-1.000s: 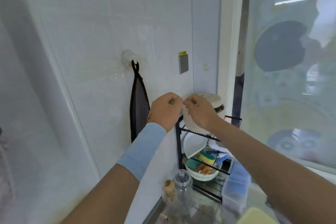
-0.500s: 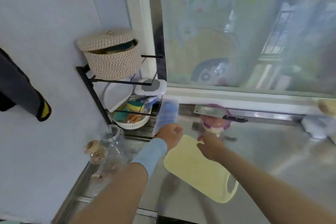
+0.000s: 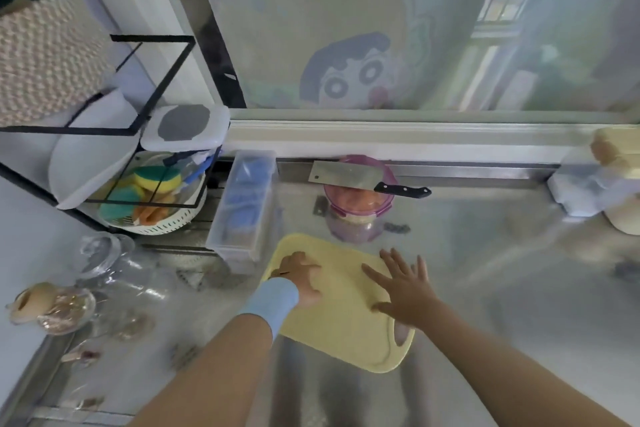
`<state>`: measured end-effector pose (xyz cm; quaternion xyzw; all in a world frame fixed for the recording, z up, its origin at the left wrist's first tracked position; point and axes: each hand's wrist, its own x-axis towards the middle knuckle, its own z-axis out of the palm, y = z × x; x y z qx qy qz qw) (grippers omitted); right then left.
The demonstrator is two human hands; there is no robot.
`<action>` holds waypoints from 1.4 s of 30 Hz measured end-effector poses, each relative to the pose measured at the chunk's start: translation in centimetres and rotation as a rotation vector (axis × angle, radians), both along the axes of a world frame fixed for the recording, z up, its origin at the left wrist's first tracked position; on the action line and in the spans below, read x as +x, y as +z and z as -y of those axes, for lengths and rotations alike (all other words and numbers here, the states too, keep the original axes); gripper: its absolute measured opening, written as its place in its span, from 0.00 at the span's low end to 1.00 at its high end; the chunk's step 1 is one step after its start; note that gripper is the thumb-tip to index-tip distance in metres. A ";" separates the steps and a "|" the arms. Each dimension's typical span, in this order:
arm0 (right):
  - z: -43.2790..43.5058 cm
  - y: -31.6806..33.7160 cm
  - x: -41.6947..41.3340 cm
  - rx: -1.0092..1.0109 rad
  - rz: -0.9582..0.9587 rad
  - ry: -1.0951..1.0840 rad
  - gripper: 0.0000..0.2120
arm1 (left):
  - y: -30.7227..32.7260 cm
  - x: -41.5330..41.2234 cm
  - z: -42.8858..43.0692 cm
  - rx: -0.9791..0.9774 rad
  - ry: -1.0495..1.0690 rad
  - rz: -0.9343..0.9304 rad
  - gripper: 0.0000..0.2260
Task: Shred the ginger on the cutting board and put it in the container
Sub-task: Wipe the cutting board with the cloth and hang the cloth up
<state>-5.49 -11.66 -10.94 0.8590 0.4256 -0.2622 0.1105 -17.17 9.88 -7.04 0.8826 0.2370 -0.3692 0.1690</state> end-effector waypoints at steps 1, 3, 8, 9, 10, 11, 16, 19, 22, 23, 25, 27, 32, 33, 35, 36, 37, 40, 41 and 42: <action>0.1 0.1 1.2 -0.001 0.008 0.000 0.39 | -0.2 0.4 0.2 0.001 -0.001 0.019 0.31; 0.3 0.5 3.7 0.003 0.014 -0.012 0.36 | -0.5 1.3 0.5 -0.007 -0.007 0.038 0.32; 1.2 0.8 7.6 0.045 0.005 -0.026 0.33 | -1.5 3.1 1.7 -0.030 -0.064 0.141 0.34; 1.2 0.7 7.7 0.047 0.020 -0.021 0.33 | -1.8 3.4 1.7 -0.042 -0.064 0.153 0.35; 1.2 0.8 7.7 0.039 0.037 -0.014 0.33 | -2.1 3.6 1.6 -0.053 -0.064 0.160 0.36; 1.1 1.0 7.8 0.034 0.057 -0.001 0.32 | -2.3 3.9 1.4 -0.062 -0.067 0.169 0.37; -1.5 3.3 9.4 0.570 0.327 0.133 0.17 | -2.0 5.2 0.3 -0.104 -0.069 0.170 0.35; -3.8 4.4 11.5 0.671 0.434 0.055 0.24 | -1.2 5.3 0.2 -0.106 0.000 0.249 0.27; -5.5 5.0 13.3 0.442 0.424 -0.003 0.31 | 0.0 5.7 -0.3 -0.070 0.138 0.495 0.16; -5.7 5.0 13.7 0.382 0.393 -0.014 0.32 | 0.6 5.8 -0.6 -0.053 0.179 0.581 0.13; -5.5 4.7 13.9 0.337 0.357 -0.022 0.28 | 1.6 5.9 -1.3 -0.016 0.239 0.744 0.11; -5.0 4.4 13.3 0.412 0.313 -0.042 0.21 | 2.7 5.9 -1.7 0.013 0.271 0.851 0.10; -2.5 4.2 10.2 0.691 0.151 -0.082 0.20 | 4.7 5.2 -1.3 0.217 0.168 1.116 0.10; -1.8 4.2 9.5 0.716 0.139 -0.065 0.20 | 4.9 4.8 -1.0 0.289 0.139 1.161 0.10; -0.3 4.3 8.1 0.732 0.116 -0.045 0.18 | 5.3 3.9 0.0 0.393 0.108 1.220 0.09; 0.4 4.2 7.3 0.723 0.108 -0.029 0.16 | 5.4 3.4 0.5 0.407 0.090 1.236 0.09; 1.1 4.0 6.7 0.709 0.101 -0.013 0.15 | 5.3 2.9 1.0 0.402 0.069 1.241 0.09; 3.1 2.8 5.2 0.660 0.065 -0.026 0.15 | 3.9 1.6 1.8 0.315 0.041 1.144 0.08; 3.6 2.2 4.9 0.647 0.053 -0.041 0.14 | 3.1 1.2 1.8 0.269 0.046 1.069 0.09; 4.0 1.6 4.6 0.623 0.038 -0.056 0.14 | 2.2 0.9 1.8 0.221 0.046 0.974 0.10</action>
